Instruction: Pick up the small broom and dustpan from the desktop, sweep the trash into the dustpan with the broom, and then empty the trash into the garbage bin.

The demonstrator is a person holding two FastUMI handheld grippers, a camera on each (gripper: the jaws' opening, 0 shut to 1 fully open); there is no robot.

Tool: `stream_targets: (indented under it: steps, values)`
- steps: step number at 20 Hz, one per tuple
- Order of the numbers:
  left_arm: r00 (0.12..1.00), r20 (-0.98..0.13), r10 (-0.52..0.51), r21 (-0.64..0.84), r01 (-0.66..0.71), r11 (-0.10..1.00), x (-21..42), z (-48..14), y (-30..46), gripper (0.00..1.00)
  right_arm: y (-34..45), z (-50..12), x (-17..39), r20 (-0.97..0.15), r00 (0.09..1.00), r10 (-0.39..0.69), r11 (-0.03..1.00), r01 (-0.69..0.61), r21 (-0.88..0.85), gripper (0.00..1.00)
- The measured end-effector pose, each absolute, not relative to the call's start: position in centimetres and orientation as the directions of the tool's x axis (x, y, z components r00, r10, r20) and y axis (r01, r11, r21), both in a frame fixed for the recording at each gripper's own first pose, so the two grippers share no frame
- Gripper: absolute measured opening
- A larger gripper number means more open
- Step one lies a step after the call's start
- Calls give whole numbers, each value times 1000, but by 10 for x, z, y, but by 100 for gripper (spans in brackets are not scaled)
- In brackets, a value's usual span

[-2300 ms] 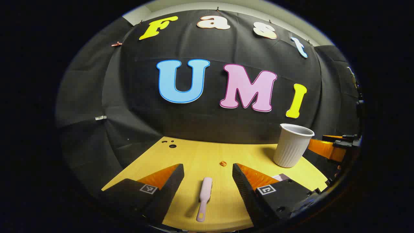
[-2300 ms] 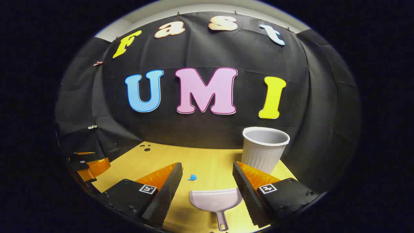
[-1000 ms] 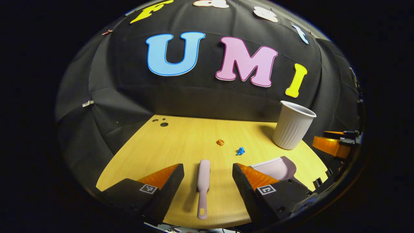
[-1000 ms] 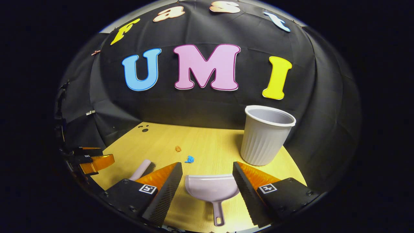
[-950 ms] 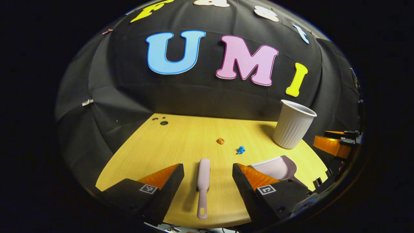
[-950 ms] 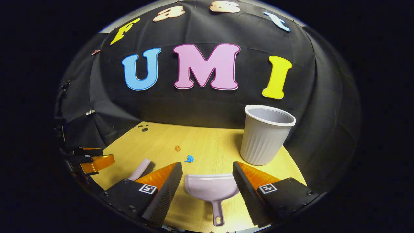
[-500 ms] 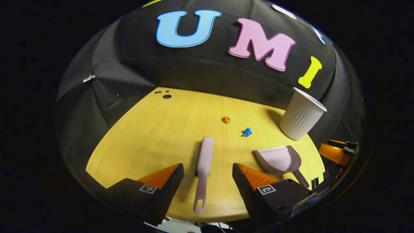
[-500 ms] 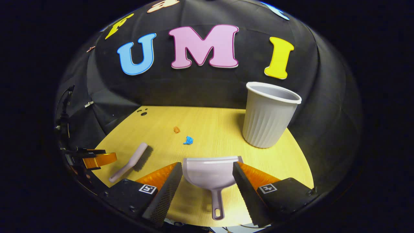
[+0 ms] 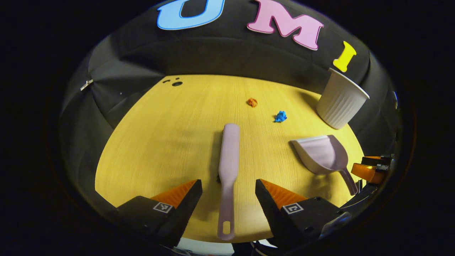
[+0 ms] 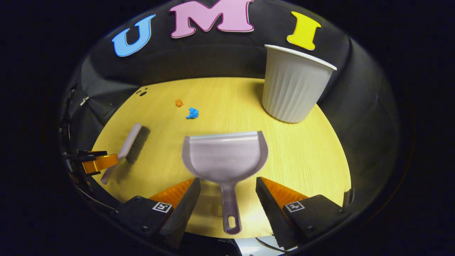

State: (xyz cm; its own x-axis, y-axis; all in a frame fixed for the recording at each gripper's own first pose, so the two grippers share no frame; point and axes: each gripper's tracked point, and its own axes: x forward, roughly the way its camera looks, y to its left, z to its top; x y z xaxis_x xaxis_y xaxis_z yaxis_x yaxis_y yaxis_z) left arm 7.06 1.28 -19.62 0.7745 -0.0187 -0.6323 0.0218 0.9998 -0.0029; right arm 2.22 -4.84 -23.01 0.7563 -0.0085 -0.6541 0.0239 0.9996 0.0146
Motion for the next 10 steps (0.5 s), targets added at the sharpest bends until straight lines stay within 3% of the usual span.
stream_targets:
  steps: [10]
  values:
    - [660, -751, 23, 70, 44, 997, 87, -238, 15, 96, -46, -296, 36, -803, 596, 19, 998, 40, 54, 98]
